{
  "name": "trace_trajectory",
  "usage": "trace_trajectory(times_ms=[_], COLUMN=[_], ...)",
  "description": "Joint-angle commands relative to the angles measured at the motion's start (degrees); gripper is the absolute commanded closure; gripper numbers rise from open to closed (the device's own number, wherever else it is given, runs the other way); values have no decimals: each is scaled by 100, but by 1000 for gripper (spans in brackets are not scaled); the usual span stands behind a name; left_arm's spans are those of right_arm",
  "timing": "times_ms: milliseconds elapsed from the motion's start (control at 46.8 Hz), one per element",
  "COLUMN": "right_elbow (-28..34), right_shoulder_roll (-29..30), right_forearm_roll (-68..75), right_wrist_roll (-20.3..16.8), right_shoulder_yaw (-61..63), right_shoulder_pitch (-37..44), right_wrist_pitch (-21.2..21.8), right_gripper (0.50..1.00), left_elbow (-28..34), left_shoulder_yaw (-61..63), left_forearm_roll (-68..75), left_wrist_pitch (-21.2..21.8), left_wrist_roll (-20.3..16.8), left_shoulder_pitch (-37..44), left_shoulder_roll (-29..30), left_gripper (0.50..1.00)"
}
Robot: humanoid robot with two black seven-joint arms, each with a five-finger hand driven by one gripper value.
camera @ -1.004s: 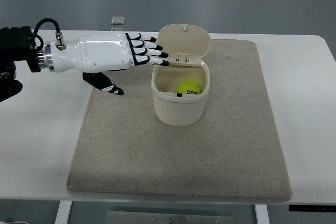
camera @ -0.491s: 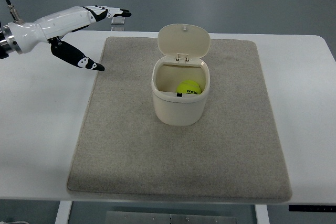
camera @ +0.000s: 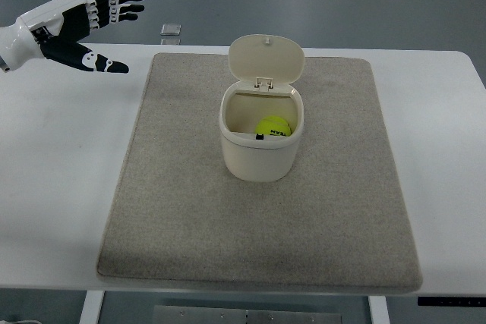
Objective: Put tennis ball into box with left hand
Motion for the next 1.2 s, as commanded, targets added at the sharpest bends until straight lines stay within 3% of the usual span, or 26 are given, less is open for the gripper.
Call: trace_trajectory(times_ms=[0, 363, 854, 1175], right_elbow=[0, 0, 0, 0], right_shoulder_roll=[0, 0, 0, 0], right_forearm_roll=[0, 0, 0, 0], right_wrist_roll=[-6, 3, -6, 3], right_shoulder_yaw=[0, 0, 0, 0], right_shoulder_pitch=[0, 0, 0, 0], right_wrist_pitch=[6, -3, -3, -3], right_gripper=[599, 599, 599, 599], left_elbow=[58, 172, 735, 1113], left_shoulder_yaw=[43, 359, 342, 298], left_forearm_roll=[-179, -1892, -4212, -5706], left_wrist_pitch=[-50, -59, -94, -1148], left_wrist_roll=[0, 309, 2163, 3095], left_shoulder_pitch=[51, 359, 482, 465], left_shoulder_roll=[-20, -187, -565, -574], left_gripper=[510, 510, 508, 508])
